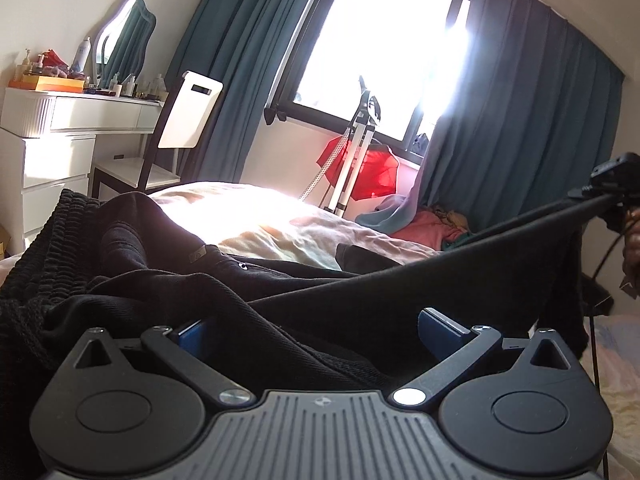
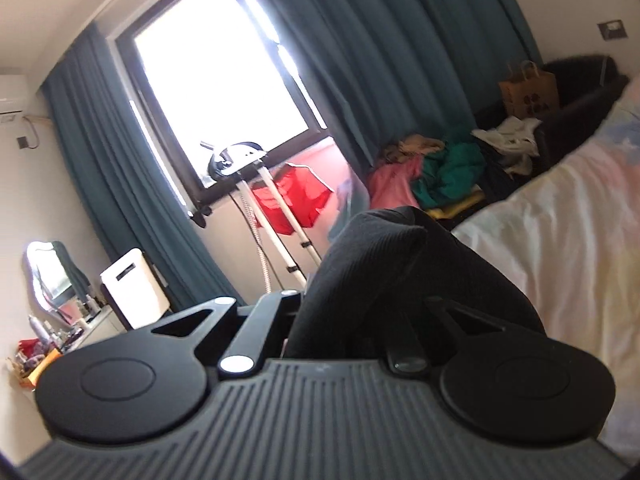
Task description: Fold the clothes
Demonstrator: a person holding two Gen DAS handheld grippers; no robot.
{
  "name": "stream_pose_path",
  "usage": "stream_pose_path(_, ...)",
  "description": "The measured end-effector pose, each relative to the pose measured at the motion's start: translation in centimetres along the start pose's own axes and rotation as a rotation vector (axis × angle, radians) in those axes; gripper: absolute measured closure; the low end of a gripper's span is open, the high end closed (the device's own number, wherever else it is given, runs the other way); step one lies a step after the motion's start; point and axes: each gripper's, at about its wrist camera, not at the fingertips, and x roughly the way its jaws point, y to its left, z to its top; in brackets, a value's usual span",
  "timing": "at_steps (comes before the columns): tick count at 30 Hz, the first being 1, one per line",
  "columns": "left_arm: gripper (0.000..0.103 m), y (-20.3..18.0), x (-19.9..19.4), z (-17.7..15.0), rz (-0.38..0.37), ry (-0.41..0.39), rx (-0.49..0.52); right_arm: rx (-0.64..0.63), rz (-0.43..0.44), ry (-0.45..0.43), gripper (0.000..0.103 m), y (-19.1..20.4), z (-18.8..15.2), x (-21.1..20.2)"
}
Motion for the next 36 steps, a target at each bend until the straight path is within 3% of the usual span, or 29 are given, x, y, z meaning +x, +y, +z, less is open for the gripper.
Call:
stream_pose_path(3, 0.0, 0.0, 0.8, -0.2, -0.002, -0.016, 0.007, -0.048, 0.034, 0.024, 0.091, 1.9, 0.9, 4.7)
stream_pose_path(8, 0.0, 0.0, 1.9, -0.6, 0.004, -0.019, 0.032, -0.096, -0.103, 0.193, 0.088, -1.1, -3.8, 11.2)
stream_pose_path(10, 0.0, 0.1, 2.2, -0.7, 0.002, -0.018, 0.033, -0.07, -0.141, 0.258, 0.084, -3.5, -5.8, 11.7)
stream_pose_path(11, 0.0, 0.0, 2.2, -0.7, 0.002, -0.016, 0.031, -0.056, -0.146, 0.284, 0.07, -4.6, -6.4, 11.3)
stream_pose_path(12, 0.0, 0.0, 2.3, -0.6, 0.002, -0.014, 0.03, -0.042, -0.151, 0.311, 0.05, -5.6, -7.1, 11.0)
stream_pose_path(14, 0.0, 0.2, 2.1, -0.5, -0.003, -0.01, 0.017, -0.011, -0.133, 0.324, 0.03, -7.4, -8.1, 8.8)
stream_pose_path(17, 0.0, 0.5, 1.7, -0.2, -0.013, -0.004, -0.003, 0.045, -0.092, 0.316, 0.03, -10.0, -9.5, 4.4)
stream_pose_path(20, 0.0, 0.6, 1.1, 0.0, -0.02, 0.007, -0.014, 0.123, -0.124, 0.308, 0.029, -13.1, -11.3, 0.1)
stream_pose_path(23, 0.0, 0.7, 0.6, 0.1, -0.027, 0.018, -0.025, 0.154, -0.136, 0.408, 0.029, -14.9, -13.4, -0.9)
stream_pose_path(28, 0.0, 0.5, -0.2, -0.1, -0.027, 0.016, -0.016, 0.135, 0.001, 0.491, 0.029, -12.6, -15.9, 0.6)
stream_pose_path(30, 0.0, 0.4, -0.2, -0.3, -0.02, 0.018, -0.014, 0.066, 0.017, 0.576, 0.03, -10.6, -17.1, 2.3)
stream_pose_path(32, 0.0, 0.5, 0.0, -0.3, -0.017, 0.024, -0.021, -0.111, -0.043, 0.618, 0.033, -7.7, -18.4, 3.2)
stream_pose_path(35, 0.0, 0.5, 0.3, -0.5, -0.008, 0.029, -0.019, -0.208, -0.124, 0.584, 0.084, -5.6, -18.3, 1.9)
stream_pose_path(36, 0.0, 0.5, 0.3, -0.5, -0.011, 0.03, -0.022, -0.192, -0.128, 0.563, 0.088, -5.4, -17.9, 0.9)
